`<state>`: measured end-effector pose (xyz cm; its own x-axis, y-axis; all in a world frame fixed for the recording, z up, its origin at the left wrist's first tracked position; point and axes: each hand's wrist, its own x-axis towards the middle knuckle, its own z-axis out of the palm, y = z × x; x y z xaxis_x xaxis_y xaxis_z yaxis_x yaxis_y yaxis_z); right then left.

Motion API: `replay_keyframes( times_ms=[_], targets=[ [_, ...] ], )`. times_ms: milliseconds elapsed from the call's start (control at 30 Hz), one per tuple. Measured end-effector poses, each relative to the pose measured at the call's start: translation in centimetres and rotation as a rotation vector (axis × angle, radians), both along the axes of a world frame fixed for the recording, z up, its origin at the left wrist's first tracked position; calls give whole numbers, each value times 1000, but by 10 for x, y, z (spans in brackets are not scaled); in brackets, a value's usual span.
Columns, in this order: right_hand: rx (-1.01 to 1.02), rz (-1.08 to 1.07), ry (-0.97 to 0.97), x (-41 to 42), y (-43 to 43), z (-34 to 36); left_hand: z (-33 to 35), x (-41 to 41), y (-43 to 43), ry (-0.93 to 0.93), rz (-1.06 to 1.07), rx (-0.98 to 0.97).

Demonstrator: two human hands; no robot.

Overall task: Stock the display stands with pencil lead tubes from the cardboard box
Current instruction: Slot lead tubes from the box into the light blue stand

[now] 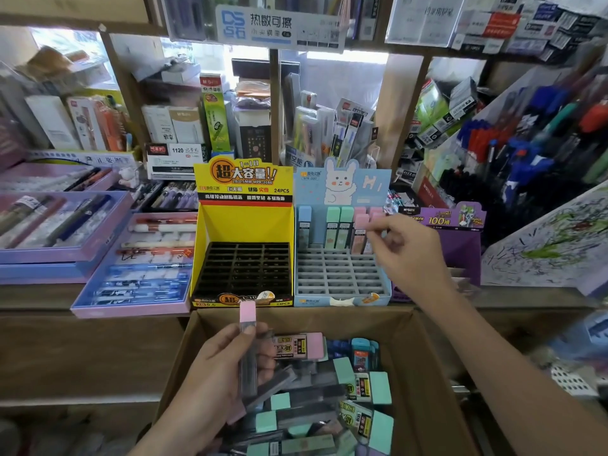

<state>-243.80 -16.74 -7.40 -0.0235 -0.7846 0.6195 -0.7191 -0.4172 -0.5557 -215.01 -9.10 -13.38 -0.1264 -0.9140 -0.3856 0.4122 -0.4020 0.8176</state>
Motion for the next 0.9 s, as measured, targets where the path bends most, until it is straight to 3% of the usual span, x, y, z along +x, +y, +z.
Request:
replay_keyframes(
  times_ms=[167, 367, 667, 900],
  targets=[
    [322, 114, -124, 14, 48, -32, -4, 1, -3, -49, -9, -50],
    [833, 197, -35, 15, 74, -78, -5, 5, -8, -141, -47, -153],
    [997, 170, 127, 3, 69, -101, 37, -22, -44, -263, -122, -315],
    [1000, 150, 97, -2, 67, -105, 61, -68, -84, -112, -170, -267]
  ],
)
